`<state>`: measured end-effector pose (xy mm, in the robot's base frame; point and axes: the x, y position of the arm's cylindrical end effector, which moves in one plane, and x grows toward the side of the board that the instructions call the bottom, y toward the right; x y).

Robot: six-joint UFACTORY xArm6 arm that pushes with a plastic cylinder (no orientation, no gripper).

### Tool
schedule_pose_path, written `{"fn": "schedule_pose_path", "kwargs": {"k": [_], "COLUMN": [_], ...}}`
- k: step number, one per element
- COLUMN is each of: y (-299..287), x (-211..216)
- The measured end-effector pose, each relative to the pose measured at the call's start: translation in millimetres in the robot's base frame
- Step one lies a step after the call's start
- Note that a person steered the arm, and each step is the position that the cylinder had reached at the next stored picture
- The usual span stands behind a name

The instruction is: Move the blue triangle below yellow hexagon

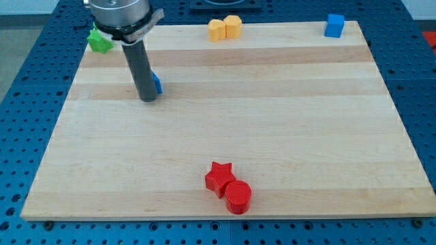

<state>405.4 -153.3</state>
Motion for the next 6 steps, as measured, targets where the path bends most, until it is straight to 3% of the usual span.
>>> {"fn": "schedule_pose_path", "kwargs": {"k": [1, 4, 5, 6], "y": [-41.1, 15.9, 13.5, 2.1], "x": [-0.5, -21.6, -63.7, -64.8]}}
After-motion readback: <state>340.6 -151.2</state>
